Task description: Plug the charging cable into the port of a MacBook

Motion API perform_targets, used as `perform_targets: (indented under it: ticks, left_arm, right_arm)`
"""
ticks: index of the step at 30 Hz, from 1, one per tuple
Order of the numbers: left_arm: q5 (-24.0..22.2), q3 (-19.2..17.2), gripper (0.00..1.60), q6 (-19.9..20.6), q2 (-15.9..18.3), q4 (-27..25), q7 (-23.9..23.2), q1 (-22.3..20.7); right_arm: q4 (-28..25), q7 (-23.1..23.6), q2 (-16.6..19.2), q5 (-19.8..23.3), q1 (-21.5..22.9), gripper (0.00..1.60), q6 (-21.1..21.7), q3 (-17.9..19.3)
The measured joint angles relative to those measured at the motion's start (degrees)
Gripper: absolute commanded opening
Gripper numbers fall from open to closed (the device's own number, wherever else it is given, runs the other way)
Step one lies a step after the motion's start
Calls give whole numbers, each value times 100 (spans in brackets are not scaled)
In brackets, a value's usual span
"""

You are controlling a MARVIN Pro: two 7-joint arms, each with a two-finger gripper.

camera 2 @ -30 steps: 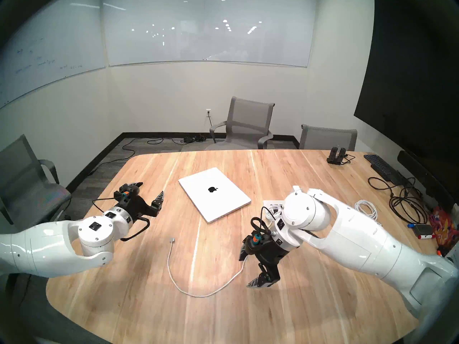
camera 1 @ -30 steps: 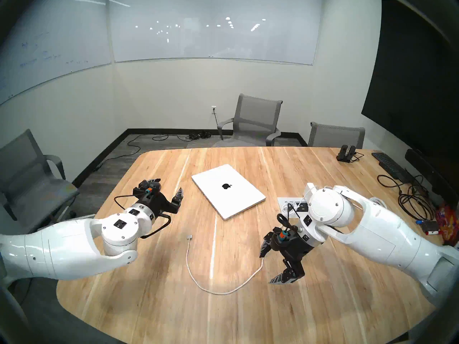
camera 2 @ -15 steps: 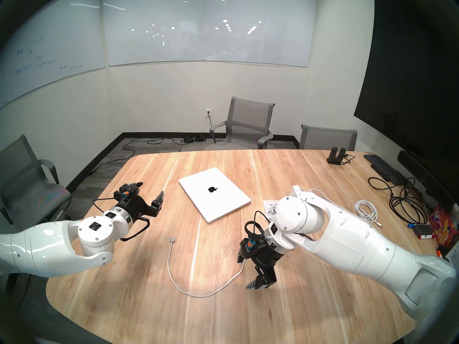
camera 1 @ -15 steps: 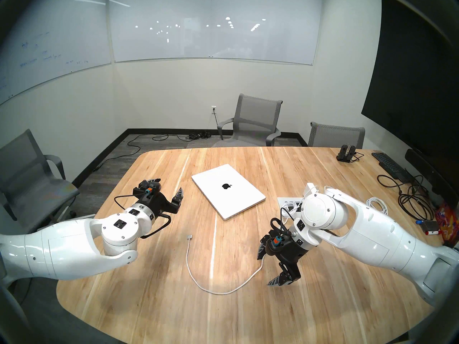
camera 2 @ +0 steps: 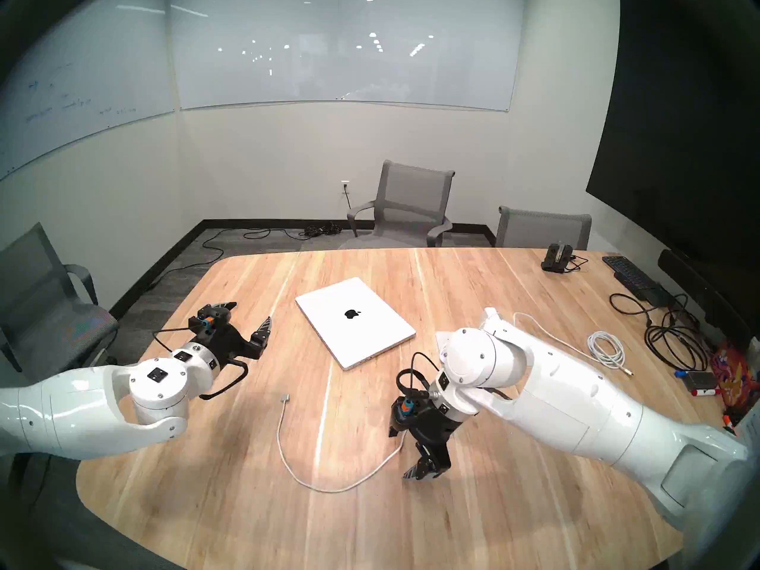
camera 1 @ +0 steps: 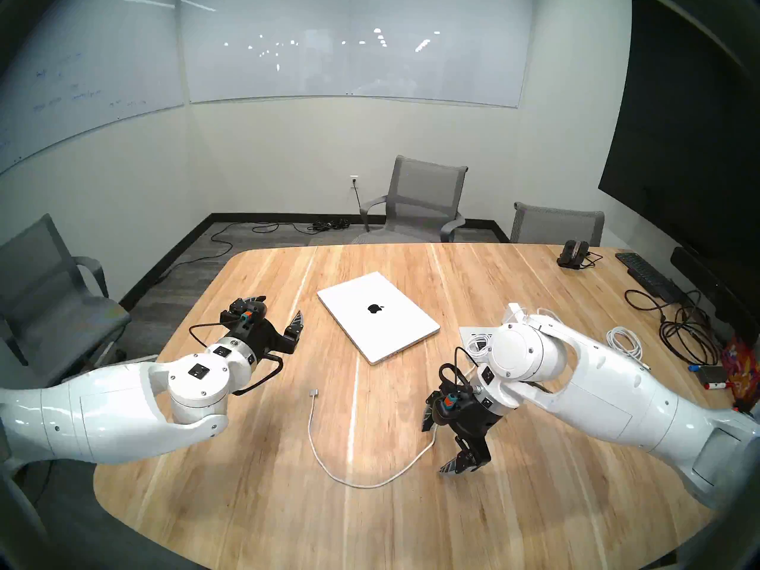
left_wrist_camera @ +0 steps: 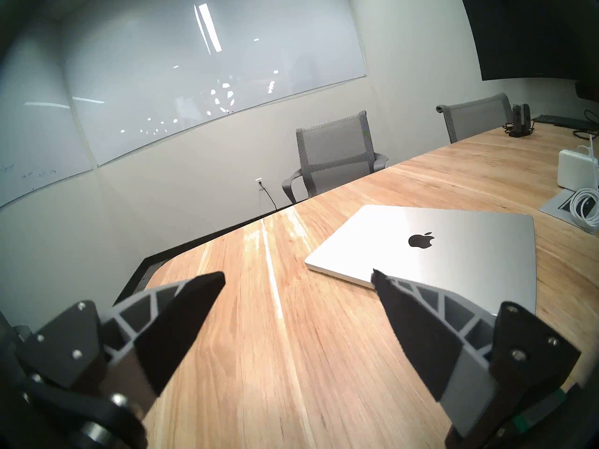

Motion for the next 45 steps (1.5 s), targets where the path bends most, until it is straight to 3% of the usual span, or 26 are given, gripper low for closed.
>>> perform_targets:
  ticks: [7, 10, 13, 29, 39, 41, 42, 43, 44, 45]
  left_arm:
    - [0, 0, 160, 0, 0, 0, 0, 0]
    - [0, 0, 160, 0, 0, 0, 0, 0]
    - [0, 0, 160, 0, 0, 0, 0, 0]
    - [0, 0, 160, 0, 0, 0, -1, 0]
    - [-1, 0, 160, 0, 0, 0, -1, 0]
    - [-1, 0, 160, 0, 0, 0, -1, 0]
    - [-1, 0, 160, 0, 0, 0, -1, 0]
    - [-1, 0, 160, 0, 0, 0, -1, 0]
    - [-1, 0, 160, 0, 0, 0, -1, 0]
    - [-1, 0, 160, 0, 0, 0, -1, 0]
  right_arm:
    - [38, 73, -114, -22, 36, 160, -16, -23]
    - [38, 98, -151, -16, 43, 150, -16, -23]
    - [37, 124, -183, -11, 49, 160, -14, -21]
    - [39, 196, -238, -42, 53, 160, 0, -25]
    - [166, 142, -302, -312, 60, 159, 97, -69]
    - [191, 131, -319, -346, 63, 132, 117, -70]
    - [200, 128, -327, -362, 66, 132, 129, -72]
    - [208, 124, -334, -379, 69, 68, 140, -75]
    - [216, 122, -343, -396, 73, 58, 153, -78]
    - [231, 120, -358, -419, 79, 33, 170, -82]
